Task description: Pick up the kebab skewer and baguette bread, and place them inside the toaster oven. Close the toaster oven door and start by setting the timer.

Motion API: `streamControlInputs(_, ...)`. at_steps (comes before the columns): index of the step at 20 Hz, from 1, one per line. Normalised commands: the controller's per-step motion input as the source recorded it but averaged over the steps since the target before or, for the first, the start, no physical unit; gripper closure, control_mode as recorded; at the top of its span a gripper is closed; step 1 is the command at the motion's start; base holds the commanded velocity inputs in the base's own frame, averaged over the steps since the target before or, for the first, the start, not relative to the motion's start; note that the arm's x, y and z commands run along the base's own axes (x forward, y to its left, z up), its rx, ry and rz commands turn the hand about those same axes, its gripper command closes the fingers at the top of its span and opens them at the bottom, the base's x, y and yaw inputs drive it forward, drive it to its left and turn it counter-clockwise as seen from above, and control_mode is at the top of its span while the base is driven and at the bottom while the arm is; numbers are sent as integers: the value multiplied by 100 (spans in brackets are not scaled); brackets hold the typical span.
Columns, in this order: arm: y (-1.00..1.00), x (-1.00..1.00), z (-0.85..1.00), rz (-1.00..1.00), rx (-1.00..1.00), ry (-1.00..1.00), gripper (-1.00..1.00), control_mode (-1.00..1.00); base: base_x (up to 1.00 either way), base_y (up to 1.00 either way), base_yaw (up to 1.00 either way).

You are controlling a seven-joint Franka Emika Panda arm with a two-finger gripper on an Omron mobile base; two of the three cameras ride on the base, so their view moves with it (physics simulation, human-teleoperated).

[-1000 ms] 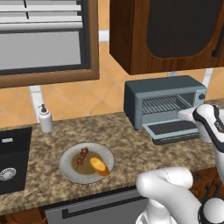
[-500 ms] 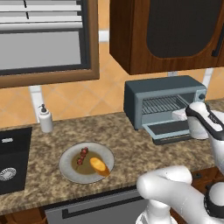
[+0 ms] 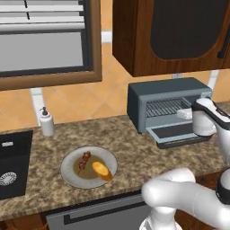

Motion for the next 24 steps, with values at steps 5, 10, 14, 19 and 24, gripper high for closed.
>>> streamControlInputs(5,-19,24,-12,-13,1,0,-100,-100,0,0,0)
streamControlInputs(10,0,37,-12,-2,0,0,-100,-100,0,0,0)
streamControlInputs(14,0,26,-25,0,0,0,-100,-100,0,0,0)
streamControlInputs(19,0,16,-27,0,0,3,-100,-100,0,0,0)
streamControlInputs(24,0,34,0,-3,0,1,-100,-100,0,0,0)
